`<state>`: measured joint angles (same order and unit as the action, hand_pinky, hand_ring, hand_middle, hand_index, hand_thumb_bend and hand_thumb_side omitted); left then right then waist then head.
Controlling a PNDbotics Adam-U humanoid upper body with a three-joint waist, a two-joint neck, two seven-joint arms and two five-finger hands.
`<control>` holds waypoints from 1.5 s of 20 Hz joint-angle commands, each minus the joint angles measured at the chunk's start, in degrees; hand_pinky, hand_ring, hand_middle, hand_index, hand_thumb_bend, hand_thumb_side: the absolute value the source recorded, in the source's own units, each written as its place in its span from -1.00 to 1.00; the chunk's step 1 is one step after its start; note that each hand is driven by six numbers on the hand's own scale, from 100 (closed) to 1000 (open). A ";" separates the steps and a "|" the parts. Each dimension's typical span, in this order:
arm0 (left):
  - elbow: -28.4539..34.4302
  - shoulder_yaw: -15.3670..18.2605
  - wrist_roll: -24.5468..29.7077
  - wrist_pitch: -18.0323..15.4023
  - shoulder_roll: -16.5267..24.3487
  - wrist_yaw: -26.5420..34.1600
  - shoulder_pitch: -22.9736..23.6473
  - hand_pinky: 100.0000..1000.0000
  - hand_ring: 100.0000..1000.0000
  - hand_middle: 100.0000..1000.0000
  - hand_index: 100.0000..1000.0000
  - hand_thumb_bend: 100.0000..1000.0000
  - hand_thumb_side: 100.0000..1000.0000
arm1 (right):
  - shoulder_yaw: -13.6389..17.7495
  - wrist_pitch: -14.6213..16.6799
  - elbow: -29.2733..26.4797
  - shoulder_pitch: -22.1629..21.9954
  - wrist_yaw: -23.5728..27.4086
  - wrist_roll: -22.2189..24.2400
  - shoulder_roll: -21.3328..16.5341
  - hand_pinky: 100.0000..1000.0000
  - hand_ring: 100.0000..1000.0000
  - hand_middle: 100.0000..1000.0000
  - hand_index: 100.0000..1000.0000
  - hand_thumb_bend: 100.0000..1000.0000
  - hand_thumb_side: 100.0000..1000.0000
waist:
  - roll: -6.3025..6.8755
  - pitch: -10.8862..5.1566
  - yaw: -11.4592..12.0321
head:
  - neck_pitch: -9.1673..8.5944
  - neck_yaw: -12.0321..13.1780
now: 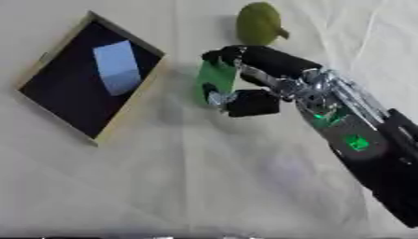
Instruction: Pick up objects on the table and place them in the box.
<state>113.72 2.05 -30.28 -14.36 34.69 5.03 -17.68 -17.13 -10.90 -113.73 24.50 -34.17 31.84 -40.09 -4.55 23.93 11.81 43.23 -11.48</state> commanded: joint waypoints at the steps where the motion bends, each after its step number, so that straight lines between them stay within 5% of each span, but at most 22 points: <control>1: 0.87 0.69 0.06 0.11 1.10 0.31 -0.61 0.46 0.54 0.52 0.60 -0.54 0.50 | -0.28 0.62 0.68 0.04 0.38 1.46 -1.08 0.83 0.99 0.67 1.00 -1.00 0.39 | 0.41 -0.11 0.15 | -0.50 -0.15; 3: 0.87 0.69 0.10 0.09 1.09 0.32 -0.71 0.46 0.54 0.51 0.59 -0.54 0.50 | -0.30 0.98 1.33 0.13 0.46 1.98 -0.92 0.81 0.94 0.64 1.00 -1.00 0.09 | 0.47 -0.05 0.18 | -0.59 -0.13; 12: 0.87 0.78 0.18 0.22 1.18 0.14 -0.63 0.46 0.54 0.51 0.59 -0.56 0.51 | 2.44 2.36 -0.68 1.37 2.66 -2.33 -0.68 0.84 1.00 0.72 1.00 -1.00 0.31 | 0.77 0.25 -0.04 | -0.63 0.05; 22: 0.87 0.86 0.25 0.26 1.14 0.05 -0.53 0.46 0.54 0.51 0.59 -0.57 0.51 | 3.43 6.11 -0.86 0.87 0.52 -7.87 -1.04 0.88 1.00 0.79 1.00 -1.00 0.13 | 0.96 0.52 -0.16 | -0.89 0.08; 27: 0.87 0.77 0.38 0.37 1.04 0.13 -0.56 0.46 0.54 0.51 0.59 -0.57 0.52 | 3.40 5.37 -0.86 0.41 -1.18 -7.22 -0.73 0.91 1.00 0.87 1.00 -1.00 0.23 | 0.98 0.73 -0.19 | -1.13 -0.12; 30: 0.87 0.76 0.44 0.36 1.04 0.16 -0.64 0.46 0.54 0.51 0.59 -0.57 0.51 | 3.31 5.25 -0.86 0.35 -1.20 -6.47 -0.40 0.93 1.00 0.89 1.00 -1.00 0.00 | 1.06 0.84 -0.15 | -1.20 -0.20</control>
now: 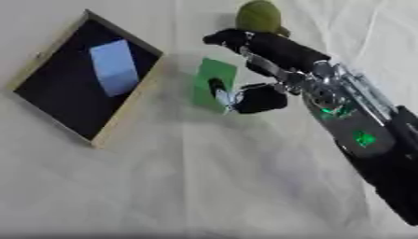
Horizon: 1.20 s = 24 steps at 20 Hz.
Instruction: Pick up objects on the table and place them in the box.
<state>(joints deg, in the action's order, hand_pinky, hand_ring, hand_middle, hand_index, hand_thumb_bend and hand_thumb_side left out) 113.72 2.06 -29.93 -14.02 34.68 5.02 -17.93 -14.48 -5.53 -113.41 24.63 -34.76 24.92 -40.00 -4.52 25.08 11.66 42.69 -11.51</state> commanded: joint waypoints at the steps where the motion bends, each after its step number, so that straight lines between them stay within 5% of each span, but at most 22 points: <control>1: 0.87 0.73 0.16 0.02 1.06 0.15 -0.41 0.46 0.54 0.51 0.59 -0.57 0.49 | 0.61 0.08 -1.18 0.22 -0.48 0.83 -0.36 0.93 1.00 0.88 1.00 -1.00 -0.28 | 1.07 -0.28 0.02 | -0.69 -0.20; 2: 0.87 0.73 0.22 0.01 1.07 0.13 -0.42 0.46 0.54 0.51 0.59 -0.58 0.47 | 0.61 0.34 -1.18 0.22 -0.23 1.31 -0.27 0.93 1.00 0.88 1.00 -0.83 -0.65 | 1.09 -0.26 0.02 | -0.71 -0.20; 4: 0.87 0.73 0.33 -0.03 1.06 0.13 -0.43 0.46 0.54 0.51 0.59 -0.58 0.47 | 0.72 0.72 -1.18 0.29 0.72 2.17 -0.10 0.92 1.00 0.87 1.00 -0.70 -0.80 | 1.12 -0.25 -0.01 | -0.75 -0.19; 24: 0.87 0.69 0.25 0.02 0.98 0.28 -0.48 0.46 0.54 0.50 0.58 -0.58 0.48 | 1.40 -3.20 0.31 0.14 2.60 2.26 1.07 0.92 1.00 0.88 1.00 -1.00 -0.36 | 0.99 0.05 0.01 | -1.27 -0.48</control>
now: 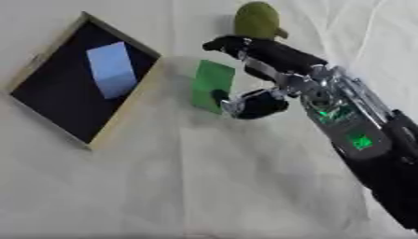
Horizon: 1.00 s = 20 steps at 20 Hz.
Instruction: Pick up objects on the table and place them in the box.
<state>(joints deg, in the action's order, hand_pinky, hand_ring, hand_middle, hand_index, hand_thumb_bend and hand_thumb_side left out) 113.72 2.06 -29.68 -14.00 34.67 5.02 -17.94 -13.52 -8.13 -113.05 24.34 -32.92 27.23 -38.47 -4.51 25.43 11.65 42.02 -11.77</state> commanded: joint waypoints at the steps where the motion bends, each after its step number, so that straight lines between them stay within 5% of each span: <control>1: 0.87 0.68 -0.01 -0.02 0.99 0.29 -0.49 0.46 0.54 0.50 0.58 -0.58 0.48 | 0.41 -0.80 0.17 0.45 1.05 0.02 -0.38 0.92 1.00 0.87 1.00 -1.00 -0.33 | 0.97 -0.28 0.03 | -0.61 -0.23; 10: 0.87 0.61 0.08 -0.02 1.00 0.33 -0.55 0.46 0.54 0.50 0.58 -0.59 0.48 | -0.25 -1.61 2.31 0.92 2.47 0.90 0.66 0.92 1.00 0.87 1.00 -1.00 -0.20 | 0.99 -0.07 0.14 | -0.73 -0.50; 12: 0.87 0.64 0.07 0.01 1.02 0.31 -0.55 0.46 0.54 0.50 0.58 -0.59 0.48 | -0.29 -1.56 2.58 0.87 2.54 1.00 0.74 0.92 1.00 0.87 1.00 -1.00 -0.26 | 0.98 0.00 0.16 | -0.75 -0.55; 14: 0.87 0.64 0.10 0.02 1.06 0.29 -0.58 0.46 0.54 0.50 0.58 -0.59 0.48 | -0.33 -1.28 2.47 0.80 2.89 1.27 0.80 0.91 1.00 0.87 1.00 -0.95 -0.53 | 0.99 0.05 0.14 | -0.72 -0.49; 20: 0.87 0.62 0.19 0.07 1.06 0.31 -0.79 0.46 0.54 0.50 0.58 -0.59 0.48 | -0.18 -1.37 2.58 1.07 3.47 1.77 0.96 0.91 1.00 0.87 1.00 -1.00 -0.44 | 1.02 0.05 0.11 | -0.84 -0.58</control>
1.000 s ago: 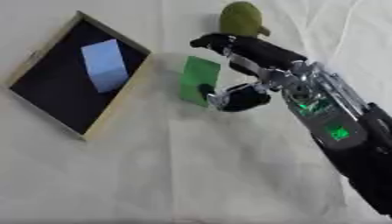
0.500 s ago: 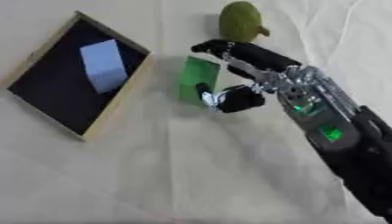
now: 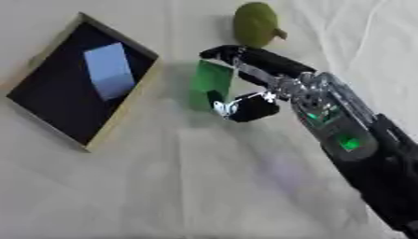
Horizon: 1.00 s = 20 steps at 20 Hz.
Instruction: Pick up objects on the table and place them in the box.
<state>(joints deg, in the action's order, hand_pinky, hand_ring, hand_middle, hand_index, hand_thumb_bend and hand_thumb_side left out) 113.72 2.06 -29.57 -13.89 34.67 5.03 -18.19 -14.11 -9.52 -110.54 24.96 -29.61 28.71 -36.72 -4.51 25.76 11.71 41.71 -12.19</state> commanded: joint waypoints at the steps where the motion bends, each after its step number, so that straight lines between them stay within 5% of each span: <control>1: 0.87 0.66 0.04 -0.03 1.05 0.30 -0.56 0.46 0.54 0.50 0.58 -0.59 0.48 | 0.37 0.05 0.17 0.47 0.11 0.38 -0.78 0.91 1.00 0.87 1.00 -1.00 -0.44 | 1.03 -0.27 0.08 | -0.56 -0.20; 7: 0.87 0.59 0.11 0.07 1.10 0.28 -0.61 0.46 0.54 0.50 0.58 -0.60 0.48 | 0.35 0.14 0.78 0.45 -0.38 0.28 -0.76 0.91 1.00 0.87 1.00 -0.91 -0.54 | 1.12 -0.25 0.03 | -0.69 -0.38; 16: 0.87 0.60 0.29 0.01 1.08 0.35 -0.89 0.46 0.54 0.50 0.58 -0.60 0.48 | -0.59 0.63 2.76 -0.20 0.87 2.26 -0.56 0.89 1.00 0.79 1.00 -1.00 -0.21 | 1.33 0.06 0.12 | -0.99 -0.65; 20: 0.87 0.59 0.31 0.09 1.05 0.29 -0.76 0.46 0.54 0.50 0.58 -0.61 0.49 | 0.34 1.22 0.17 -0.82 0.83 0.51 -0.83 0.90 1.00 0.82 1.00 -1.00 -0.26 | 1.41 0.20 0.05 | -0.93 -0.60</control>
<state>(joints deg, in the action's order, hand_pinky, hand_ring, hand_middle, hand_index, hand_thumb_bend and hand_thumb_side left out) 113.72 2.06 -29.48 -13.84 34.67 5.05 -18.62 -14.09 -8.35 -109.87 24.48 -28.92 29.48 -36.46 -4.30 26.14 11.73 41.26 -12.71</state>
